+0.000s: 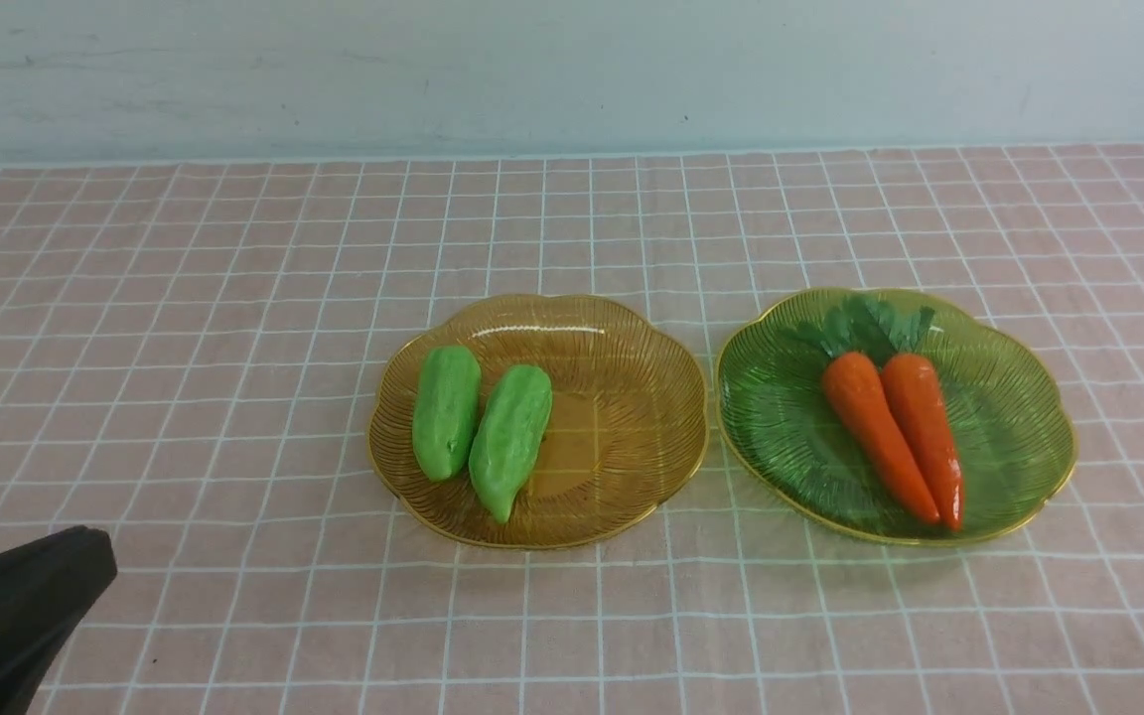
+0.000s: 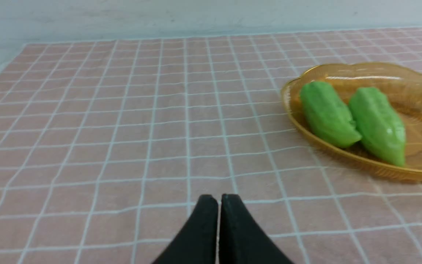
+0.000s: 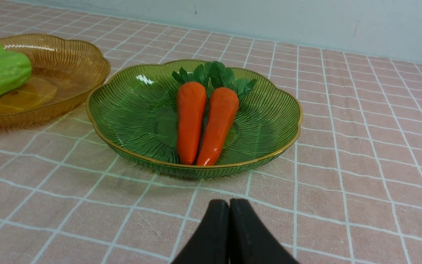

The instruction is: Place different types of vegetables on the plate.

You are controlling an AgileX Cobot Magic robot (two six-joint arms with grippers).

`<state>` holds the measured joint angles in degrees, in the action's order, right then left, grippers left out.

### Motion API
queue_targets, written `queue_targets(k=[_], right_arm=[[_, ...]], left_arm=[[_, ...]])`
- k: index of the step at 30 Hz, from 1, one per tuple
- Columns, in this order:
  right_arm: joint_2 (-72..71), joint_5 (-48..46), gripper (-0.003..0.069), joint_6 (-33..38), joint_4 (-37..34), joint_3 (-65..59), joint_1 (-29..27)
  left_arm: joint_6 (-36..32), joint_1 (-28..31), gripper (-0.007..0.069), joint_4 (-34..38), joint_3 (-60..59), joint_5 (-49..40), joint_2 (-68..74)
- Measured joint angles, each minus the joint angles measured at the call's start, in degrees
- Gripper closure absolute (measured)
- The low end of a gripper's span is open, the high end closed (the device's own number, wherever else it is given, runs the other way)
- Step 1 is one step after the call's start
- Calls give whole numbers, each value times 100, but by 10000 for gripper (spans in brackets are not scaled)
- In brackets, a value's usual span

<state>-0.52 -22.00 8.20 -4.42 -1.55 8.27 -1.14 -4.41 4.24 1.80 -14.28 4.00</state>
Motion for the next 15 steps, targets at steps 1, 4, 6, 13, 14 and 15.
queue_targets(k=[1,4,6,13,14,15], right_arm=[[0,0,676,0,0,0,0],[0,0,676,0,0,0,0],[0,0,676,0,0,0,0],[0,0,676,0,0,0,0],[0,0,676,0,0,0,0],[0,0,676,0,0,0,0]], left_arm=[[0,201,628,-15,-166,-6,-153],[0,446,628,-32,-336,-119,-435],[3,458,628,-106,-338,-340,-464],[3,244,628,-280,-343,-763,-471],[-4,177,628,-304,-343,-763,-471],[-10,151,628,-303,-343,-763,-471]])
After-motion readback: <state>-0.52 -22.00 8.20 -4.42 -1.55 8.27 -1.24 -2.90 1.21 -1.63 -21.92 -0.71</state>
